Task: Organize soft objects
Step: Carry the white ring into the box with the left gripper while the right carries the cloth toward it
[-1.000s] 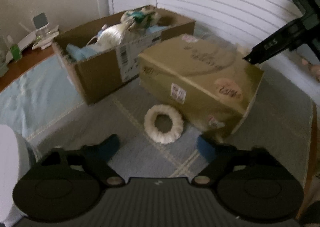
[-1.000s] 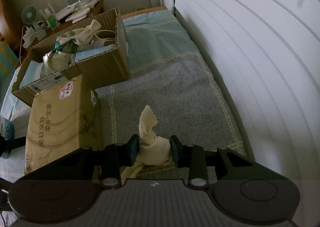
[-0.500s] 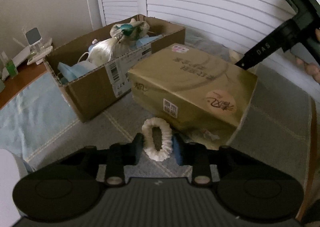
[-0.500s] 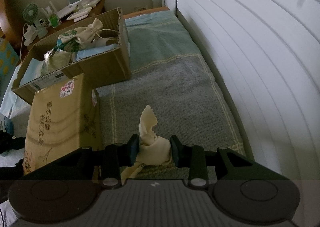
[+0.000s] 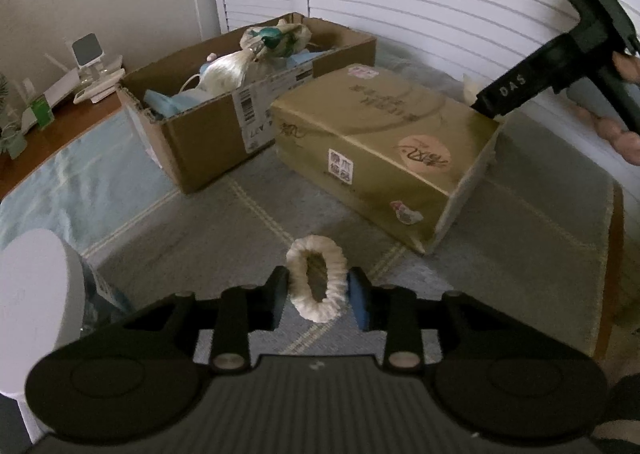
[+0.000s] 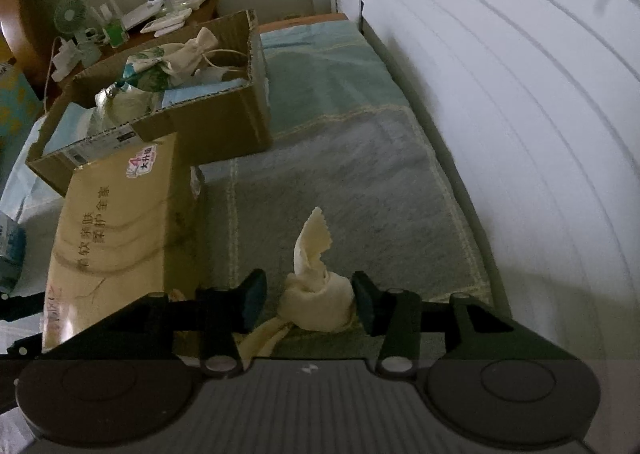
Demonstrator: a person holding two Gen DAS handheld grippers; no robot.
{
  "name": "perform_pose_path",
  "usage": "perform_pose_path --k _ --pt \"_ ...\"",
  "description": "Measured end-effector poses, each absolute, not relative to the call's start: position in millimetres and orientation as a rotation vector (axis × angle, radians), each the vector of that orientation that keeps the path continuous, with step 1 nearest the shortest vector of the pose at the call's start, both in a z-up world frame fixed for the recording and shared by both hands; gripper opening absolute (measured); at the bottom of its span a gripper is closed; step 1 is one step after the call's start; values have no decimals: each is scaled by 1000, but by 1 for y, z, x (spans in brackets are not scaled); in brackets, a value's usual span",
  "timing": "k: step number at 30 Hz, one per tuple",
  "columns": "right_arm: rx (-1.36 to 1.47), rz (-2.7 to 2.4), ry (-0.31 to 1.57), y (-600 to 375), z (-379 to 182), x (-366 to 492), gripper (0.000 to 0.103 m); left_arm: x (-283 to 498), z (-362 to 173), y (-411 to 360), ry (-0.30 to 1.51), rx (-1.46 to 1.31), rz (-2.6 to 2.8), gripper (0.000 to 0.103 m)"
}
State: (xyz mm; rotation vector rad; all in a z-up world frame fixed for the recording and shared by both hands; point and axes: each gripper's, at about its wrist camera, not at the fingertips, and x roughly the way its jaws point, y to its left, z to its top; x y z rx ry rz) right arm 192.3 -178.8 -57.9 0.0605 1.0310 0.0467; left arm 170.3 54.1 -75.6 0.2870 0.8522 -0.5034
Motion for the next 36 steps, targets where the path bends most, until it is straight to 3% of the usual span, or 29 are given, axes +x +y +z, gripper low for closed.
perform_pose_path --k 4,11,16,36 --pt "45 37 1028 -178 -58 192 52 172 -76 53 848 283 -507 38" --pt "10 30 1015 -177 -56 187 39 172 -76 54 854 272 -517 36" --pt "-1 29 997 -177 -52 181 39 172 -74 54 857 274 -517 30" --pt "17 112 874 -171 10 150 38 128 -28 71 821 241 -556 30"
